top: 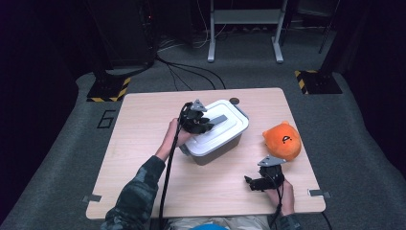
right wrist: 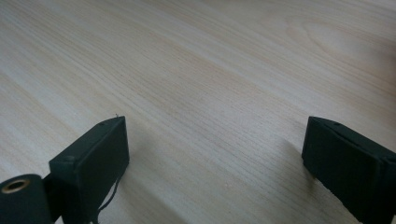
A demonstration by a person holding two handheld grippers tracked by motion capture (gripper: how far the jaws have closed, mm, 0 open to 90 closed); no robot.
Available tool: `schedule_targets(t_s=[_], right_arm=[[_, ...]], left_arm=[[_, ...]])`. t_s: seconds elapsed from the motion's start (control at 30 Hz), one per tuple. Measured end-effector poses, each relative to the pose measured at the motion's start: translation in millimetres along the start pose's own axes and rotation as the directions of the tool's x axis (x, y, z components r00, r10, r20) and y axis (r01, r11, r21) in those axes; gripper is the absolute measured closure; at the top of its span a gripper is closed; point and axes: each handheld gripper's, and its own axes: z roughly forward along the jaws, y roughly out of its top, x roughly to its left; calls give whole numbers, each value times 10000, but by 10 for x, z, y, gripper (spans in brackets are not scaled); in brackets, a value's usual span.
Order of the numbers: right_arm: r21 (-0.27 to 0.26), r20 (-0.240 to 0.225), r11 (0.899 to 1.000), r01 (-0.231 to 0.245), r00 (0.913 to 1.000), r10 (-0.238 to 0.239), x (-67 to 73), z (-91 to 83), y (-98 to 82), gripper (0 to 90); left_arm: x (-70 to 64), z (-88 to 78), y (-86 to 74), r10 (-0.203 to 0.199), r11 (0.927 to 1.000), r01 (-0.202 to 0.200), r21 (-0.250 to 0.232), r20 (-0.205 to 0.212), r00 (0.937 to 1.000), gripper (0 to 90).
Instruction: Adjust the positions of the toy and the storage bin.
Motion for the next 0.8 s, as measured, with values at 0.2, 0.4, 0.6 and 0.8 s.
schedule_targets(t_s=[0.2, 0.4, 0.6, 0.8], right_arm=[[-1, 20, 10000, -29, 10000, 29, 1, 0, 0, 65], [-1, 24, 10000, -29, 10000, 29, 1, 0, 0, 65], [-3, 36, 10000, -39, 10000, 39, 1, 0, -1, 65], [1, 55, 10000, -41, 10000, 41, 2, 0, 0, 65]], left_arm=[[-76, -125, -103, 60, 10000, -59, 31, -131, 9999, 661], [-134, -208, -181, 138, 9999, -138, -15, -201, 9997, 661], [-204, -290, -238, 310, 9995, -308, 72, -319, 9990, 661], [-250, -341, -266, 386, 9991, -382, 177, -249, 9989, 661]])
